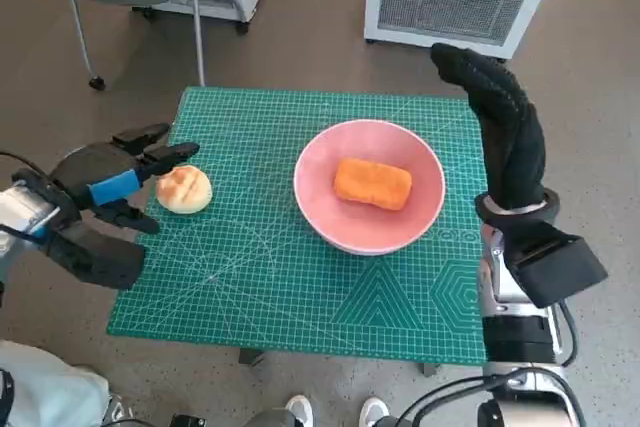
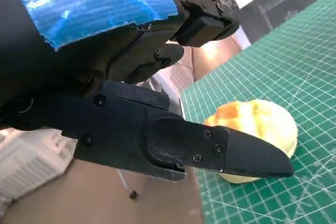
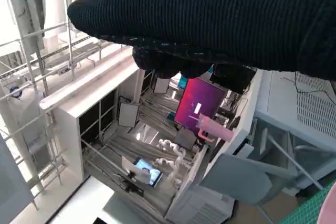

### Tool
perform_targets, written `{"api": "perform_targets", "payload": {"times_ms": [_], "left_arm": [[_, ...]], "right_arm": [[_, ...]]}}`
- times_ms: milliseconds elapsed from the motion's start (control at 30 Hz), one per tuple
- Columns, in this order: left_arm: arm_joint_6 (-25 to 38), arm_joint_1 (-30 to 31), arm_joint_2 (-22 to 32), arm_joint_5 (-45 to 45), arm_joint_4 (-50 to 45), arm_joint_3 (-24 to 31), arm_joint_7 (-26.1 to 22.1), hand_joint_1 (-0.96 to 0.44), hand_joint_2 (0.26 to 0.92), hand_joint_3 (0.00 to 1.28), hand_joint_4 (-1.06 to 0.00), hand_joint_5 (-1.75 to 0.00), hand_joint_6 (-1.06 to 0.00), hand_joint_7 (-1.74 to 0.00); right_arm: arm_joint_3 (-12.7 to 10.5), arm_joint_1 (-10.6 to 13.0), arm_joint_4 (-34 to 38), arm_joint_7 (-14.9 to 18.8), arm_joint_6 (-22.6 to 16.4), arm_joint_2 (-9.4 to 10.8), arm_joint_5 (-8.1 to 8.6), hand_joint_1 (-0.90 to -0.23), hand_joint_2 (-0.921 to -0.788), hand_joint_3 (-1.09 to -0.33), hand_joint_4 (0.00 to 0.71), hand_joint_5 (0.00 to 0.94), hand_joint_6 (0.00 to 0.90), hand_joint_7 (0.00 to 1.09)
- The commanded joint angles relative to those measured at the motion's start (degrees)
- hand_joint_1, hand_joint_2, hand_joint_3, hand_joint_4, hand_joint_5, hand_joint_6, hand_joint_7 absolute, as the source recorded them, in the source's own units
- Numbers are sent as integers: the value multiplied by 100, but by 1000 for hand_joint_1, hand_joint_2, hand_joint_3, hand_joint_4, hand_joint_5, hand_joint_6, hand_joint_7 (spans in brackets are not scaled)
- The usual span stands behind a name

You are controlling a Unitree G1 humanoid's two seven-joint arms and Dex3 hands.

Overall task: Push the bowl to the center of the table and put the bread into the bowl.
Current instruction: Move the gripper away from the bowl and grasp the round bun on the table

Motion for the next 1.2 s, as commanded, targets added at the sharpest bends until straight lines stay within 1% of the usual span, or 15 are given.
{"api": "perform_targets", "payload": {"times_ms": [33,167,467,667,700,733,767,800,867,933,967,1067,1133,1167,1200], "left_arm": [[52,-222,-204,-139,373,-113,-100,-722,830,0,-134,-4,-233,-4],[83,-310,-362,-217,637,-165,-179,-677,805,0,-146,-7,-238,-5],[210,-498,-628,-327,996,-320,-443,-598,780,0,-154,-5,-243,-5],[366,-588,-793,-464,1197,-350,-813,-523,760,0,-166,-7,-262,-11],[424,-596,-849,-523,1235,-330,-951,-503,755,0,-173,-9,-272,-15],[467,-603,-889,-570,1262,-318,-1054,-437,750,0,-188,-14,-287,-20],[541,-611,-952,-626,1301,-307,-1191,-413,748,0,-193,-15,-292,-21],[589,-614,-987,-669,1323,-304,-1284,-344,745,0,-209,-19,-307,-25],[703,-621,-1067,-720,1372,-329,-1468,-270,743,0,-229,-22,-326,-30],[774,-632,-1122,-742,1381,-363,-1597,-199,745,2,-258,-27,-355,-37],[799,-637,-1147,-744,1380,-388,-1635,-135,761,8,-308,-25,-398,-39],[823,-635,-1169,-695,1363,-478,-1624,-65,794,19,-387,-27,-463,-43],[844,-621,-1176,-636,1360,-552,-1538,-17,842,28,-498,-33,-552,-50],[874,-620,-1188,-603,1373,-601,-1485,-8,853,28,-523,-31,-573,-50],[895,-621,-1197,-584,1385,-639,-1447,7,878,34,-602,-35,-639,-56]], "right_arm": [[0,165,-3,47,82,-25,25,-682,-921,-833,240,1,-1,647],[0,185,-46,34,89,-19,19,-682,-921,-833,240,1,-1,647],[-19,247,-142,-1,105,-49,-20,-682,-921,-834,240,0,-1,646],[-37,266,-160,-33,96,-56,-55,-682,-921,-835,240,0,-1,647],[-41,272,-165,-43,92,-60,-67,-682,-921,-835,240,1,-1,647],[-43,276,-170,-50,90,-63,-76,-681,-921,-835,240,1,-1,647],[-49,280,-173,-56,88,-71,-83,-680,-921,-836,240,1,-1,647],[-50,286,-185,-63,89,-73,-90,-680,-921,-836,240,1,-1,647],[-58,295,-204,-75,93,-79,-96,-679,-921,-836,240,1,-1,647],[-64,300,-212,-83,92,-82,-96,-679,-921,-837,240,0,-1,647],[-68,301,-211,-85,92,-85,-93,-678,-921,-837,240,0,-1,647],[-72,310,-225,-101,94,-82,-97,-675,-921,-837,240,0,-1,647],[-71,316,-230,-116,92,-78,-108,-671,-921,-837,240,0,-1,646],[-71,318,-231,-124,91,-77,-114,-670,-921,-836,240,0,-1,645],[-70,319,-231,-130,90,-77,-118,-669,-921,-836,240,1,-1,644]]}}
